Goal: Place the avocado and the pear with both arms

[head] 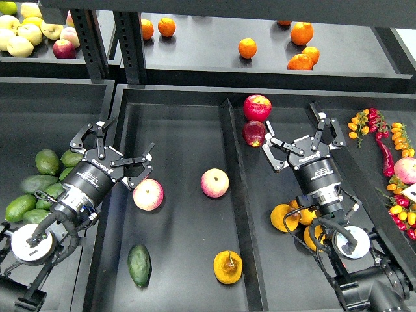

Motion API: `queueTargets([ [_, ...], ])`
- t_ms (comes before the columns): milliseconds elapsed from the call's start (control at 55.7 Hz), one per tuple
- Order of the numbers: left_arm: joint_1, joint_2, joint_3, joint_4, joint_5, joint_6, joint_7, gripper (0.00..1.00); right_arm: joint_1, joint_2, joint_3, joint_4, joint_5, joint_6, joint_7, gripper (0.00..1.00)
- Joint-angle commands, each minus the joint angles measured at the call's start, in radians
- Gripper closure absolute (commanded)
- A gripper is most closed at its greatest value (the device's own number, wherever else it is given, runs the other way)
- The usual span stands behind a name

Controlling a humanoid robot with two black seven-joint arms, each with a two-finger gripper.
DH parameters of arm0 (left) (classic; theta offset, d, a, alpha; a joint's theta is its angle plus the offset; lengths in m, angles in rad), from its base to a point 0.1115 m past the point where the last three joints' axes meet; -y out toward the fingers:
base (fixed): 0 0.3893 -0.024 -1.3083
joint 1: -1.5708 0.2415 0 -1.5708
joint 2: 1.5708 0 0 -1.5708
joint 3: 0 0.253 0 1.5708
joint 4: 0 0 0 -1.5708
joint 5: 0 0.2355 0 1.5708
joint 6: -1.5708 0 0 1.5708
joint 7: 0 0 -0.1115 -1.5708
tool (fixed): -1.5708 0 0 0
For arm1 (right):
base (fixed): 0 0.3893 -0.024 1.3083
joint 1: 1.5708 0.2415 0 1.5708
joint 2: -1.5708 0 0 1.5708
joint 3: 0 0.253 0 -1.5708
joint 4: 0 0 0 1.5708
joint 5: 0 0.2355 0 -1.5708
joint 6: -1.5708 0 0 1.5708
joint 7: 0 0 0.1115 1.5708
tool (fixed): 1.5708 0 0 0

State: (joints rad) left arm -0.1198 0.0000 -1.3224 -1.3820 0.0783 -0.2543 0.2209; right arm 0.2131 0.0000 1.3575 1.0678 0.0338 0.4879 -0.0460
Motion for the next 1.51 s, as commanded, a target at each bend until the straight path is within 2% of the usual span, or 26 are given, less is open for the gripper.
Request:
queueTargets([
  [0,0.0,0.0,-0.001,0.0,0.001,-0.037,0.008,0.0,0.0,0.0,0.0,0.0,0.0,0.001,0.0,0.0],
  [90,0.0,0.0,0.0,0.0,0.003,-0.065,0.012,0.0,0.0,0.0,0.002,0.0,0.0,0.001,0.0,0.0],
  [126,0.002,0.0,-0.001,0.001,0.005,-0.077,0.0,0.0,0.0,0.0,0.002,0.0,0.0,0.001,0.0,0.0],
  [359,0.0,0.0,0.002,0.003,0.005,-0.102,0.003,0.0,-0.001,0.0,0.008,-0.002,0.0,0.001,0.0,0.0],
  [502,0.0,0.0,-0.001,0.001,0.0,-0.103,0.014,0.0,-0.001,0.0,0.006,-0.002,0.0,0.001,0.0,0.0],
  [861,0.0,0.0,-0.001,0.001,-0.002,-0.125,0.006,0.0,-0.001,0.0,0.005,-0.008,0.0,0.001,0.0,0.0],
  [1041,0.0,0.0,-0.001,0.003,-0.003,-0.123,0.025,0.0,-0.001,0.0,0.005,-0.008,0.0,0.001,0.0,0.0],
  [1095,-0.001,0.0,-0.001,0.005,-0.011,-0.125,0.055,0.0,0.0,0.0,0.006,-0.008,0.0,0.001,0.0,0.0],
  [1166,-0.012,0.0,-0.005,0.008,-0.044,-0.123,0.149,0.0,0.0,0.0,0.008,-0.009,0.0,-0.003,-0.003,0.0],
  [1184,-0.017,0.0,-0.005,0.011,-0.052,-0.123,0.179,0.0,0.0,0.0,0.009,-0.009,-0.002,-0.005,-0.008,0.0],
  [1202,-0.037,0.0,-0.009,0.018,-0.07,-0.117,0.268,0.0,0.0,0.0,0.012,-0.011,-0.002,-0.006,-0.029,0.0],
  [1364,-0.13,0.0,0.003,0.061,-0.097,-0.109,0.268,0.04,0.006,0.0,0.018,-0.015,-0.003,-0.006,-0.147,0.0],
  [1418,-0.164,0.0,0.015,0.073,-0.123,-0.106,0.268,0.07,0.008,0.0,0.018,-0.016,-0.003,-0.006,-0.163,0.0],
  [1489,-0.224,0.11,0.099,0.095,-0.193,-0.106,0.268,0.08,0.014,0.0,0.02,-0.02,-0.003,-0.006,-0.166,0.0],
])
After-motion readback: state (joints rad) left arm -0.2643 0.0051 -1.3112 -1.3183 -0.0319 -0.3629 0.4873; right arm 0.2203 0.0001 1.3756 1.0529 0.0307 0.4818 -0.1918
